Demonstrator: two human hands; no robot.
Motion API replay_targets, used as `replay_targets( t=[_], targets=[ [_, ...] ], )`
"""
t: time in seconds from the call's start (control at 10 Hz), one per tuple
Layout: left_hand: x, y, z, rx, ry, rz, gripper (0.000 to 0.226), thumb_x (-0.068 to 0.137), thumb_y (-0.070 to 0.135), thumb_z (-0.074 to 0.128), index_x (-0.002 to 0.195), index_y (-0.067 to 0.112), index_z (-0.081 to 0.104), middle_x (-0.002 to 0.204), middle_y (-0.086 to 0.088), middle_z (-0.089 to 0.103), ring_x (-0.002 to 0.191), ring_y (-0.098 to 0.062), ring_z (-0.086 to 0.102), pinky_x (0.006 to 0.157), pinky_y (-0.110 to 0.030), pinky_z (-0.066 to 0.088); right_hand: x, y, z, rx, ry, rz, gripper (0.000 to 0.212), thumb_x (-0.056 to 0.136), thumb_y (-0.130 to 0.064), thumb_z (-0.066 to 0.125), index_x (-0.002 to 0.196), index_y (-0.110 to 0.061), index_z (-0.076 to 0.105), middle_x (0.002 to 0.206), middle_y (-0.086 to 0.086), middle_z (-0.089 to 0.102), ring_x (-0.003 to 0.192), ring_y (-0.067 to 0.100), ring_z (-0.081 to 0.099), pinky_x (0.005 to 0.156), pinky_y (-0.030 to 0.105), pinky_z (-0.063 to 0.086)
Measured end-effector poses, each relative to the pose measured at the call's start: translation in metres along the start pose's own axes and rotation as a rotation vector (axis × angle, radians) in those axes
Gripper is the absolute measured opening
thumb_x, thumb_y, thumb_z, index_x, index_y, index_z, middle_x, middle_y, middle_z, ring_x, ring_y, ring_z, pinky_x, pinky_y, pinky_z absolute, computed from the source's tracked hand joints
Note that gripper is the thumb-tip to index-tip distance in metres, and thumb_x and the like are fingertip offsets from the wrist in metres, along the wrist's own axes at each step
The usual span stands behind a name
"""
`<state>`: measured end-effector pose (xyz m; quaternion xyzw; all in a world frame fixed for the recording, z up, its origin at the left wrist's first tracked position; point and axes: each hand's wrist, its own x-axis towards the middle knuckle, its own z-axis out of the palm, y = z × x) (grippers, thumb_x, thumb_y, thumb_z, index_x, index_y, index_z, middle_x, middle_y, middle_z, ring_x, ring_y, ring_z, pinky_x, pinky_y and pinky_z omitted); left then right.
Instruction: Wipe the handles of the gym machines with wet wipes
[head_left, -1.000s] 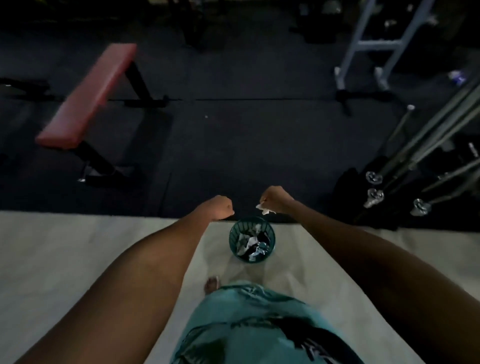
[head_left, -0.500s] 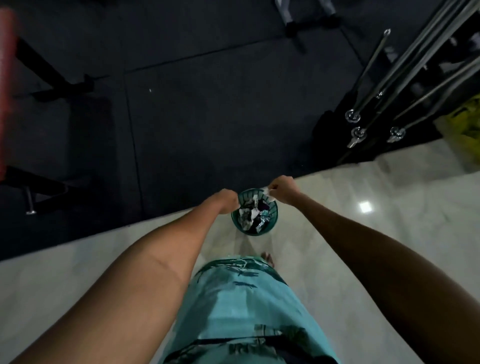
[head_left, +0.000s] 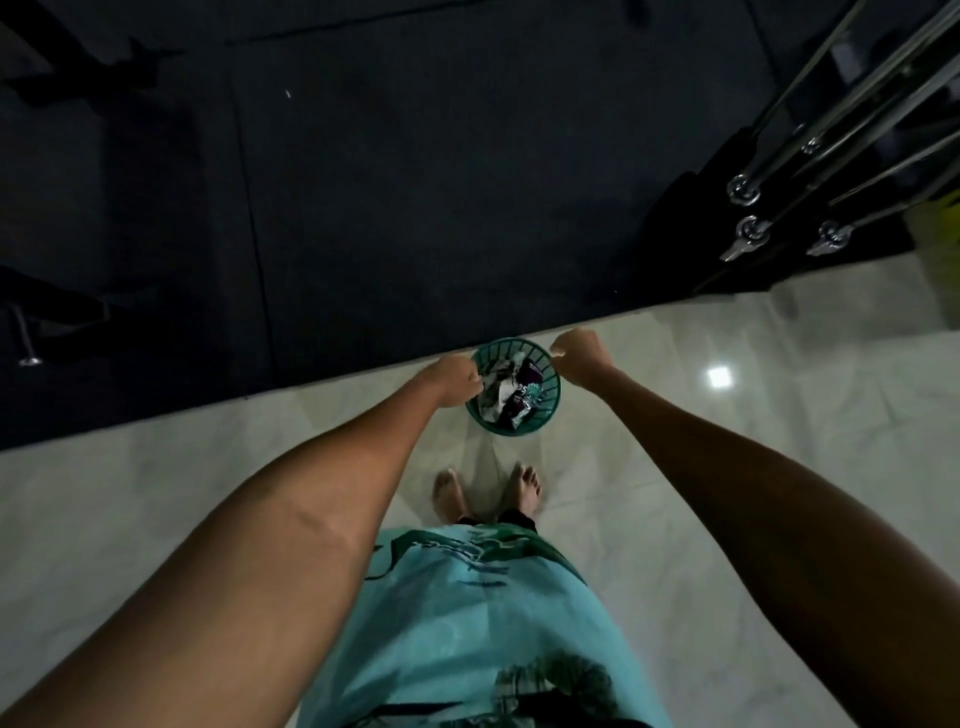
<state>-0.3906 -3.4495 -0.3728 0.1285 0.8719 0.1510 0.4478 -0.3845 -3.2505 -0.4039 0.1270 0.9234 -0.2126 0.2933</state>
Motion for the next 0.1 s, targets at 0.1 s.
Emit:
replay_targets(
  t=[0.1],
  targets=[
    [0.0029, -0.0002, -0.0035, -0.017, 0.007, -0.001, 0.017, 0.092, 0.015, 0.046, 0.087, 0.005, 0.059, 0.094, -0.021, 0.056, 0.092, -0.03, 0.058, 0.069, -0.031, 0.038, 0.0009, 0.0047, -0.0032, -0.021, -0.034, 0.006, 0.024, 0.085, -0.007, 0.055, 0.103, 0.0, 0.069, 0.11, 0.014, 0.067, 0.102, 0.027, 0.061, 0.089, 0.032, 0.048]
  ],
)
